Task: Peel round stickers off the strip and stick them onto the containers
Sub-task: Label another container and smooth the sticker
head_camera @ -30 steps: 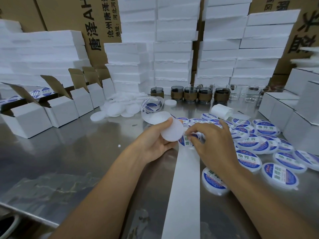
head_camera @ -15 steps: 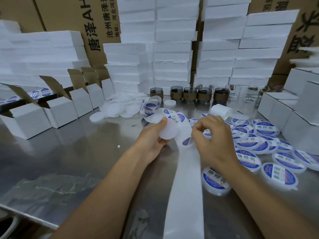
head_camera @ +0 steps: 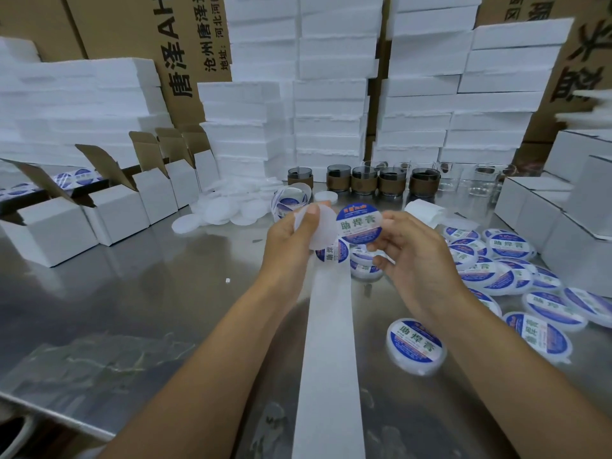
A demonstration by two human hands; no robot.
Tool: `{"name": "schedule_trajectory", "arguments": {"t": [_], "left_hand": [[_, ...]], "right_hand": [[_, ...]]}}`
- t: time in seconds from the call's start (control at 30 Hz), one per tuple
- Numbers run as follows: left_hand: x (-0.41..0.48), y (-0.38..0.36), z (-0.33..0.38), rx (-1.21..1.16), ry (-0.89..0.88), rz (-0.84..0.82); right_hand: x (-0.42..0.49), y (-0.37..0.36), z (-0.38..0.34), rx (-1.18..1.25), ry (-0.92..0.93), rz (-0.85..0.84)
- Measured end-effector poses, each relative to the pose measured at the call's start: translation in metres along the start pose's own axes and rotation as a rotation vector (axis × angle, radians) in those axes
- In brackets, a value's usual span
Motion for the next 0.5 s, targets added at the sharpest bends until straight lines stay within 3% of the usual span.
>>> {"name": "schedule_trajectory", "arguments": {"t": [0.23, 0.5], "left_hand": [[-0.008, -0.016, -0.005, -0.333, 0.178, -0.302], [-0.009, -0.015, -0.008, -0.446, 0.380, -0.278]], "right_hand": [[-0.002, -0.007, 0.009, -0.072, 0.009, 0.009], [-0.001, -0.004, 0.015, -0.209, 0.016, 0.062]]}}
Point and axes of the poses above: each hand's wrist, its own x-axis towards the middle knuckle, its own y-axis out of the back of the hand, z = x × y, the point moved 2 cm from there along x, towards the middle knuckle, and after that the axes turned 1 degree about -x, right-handed, at the moved point
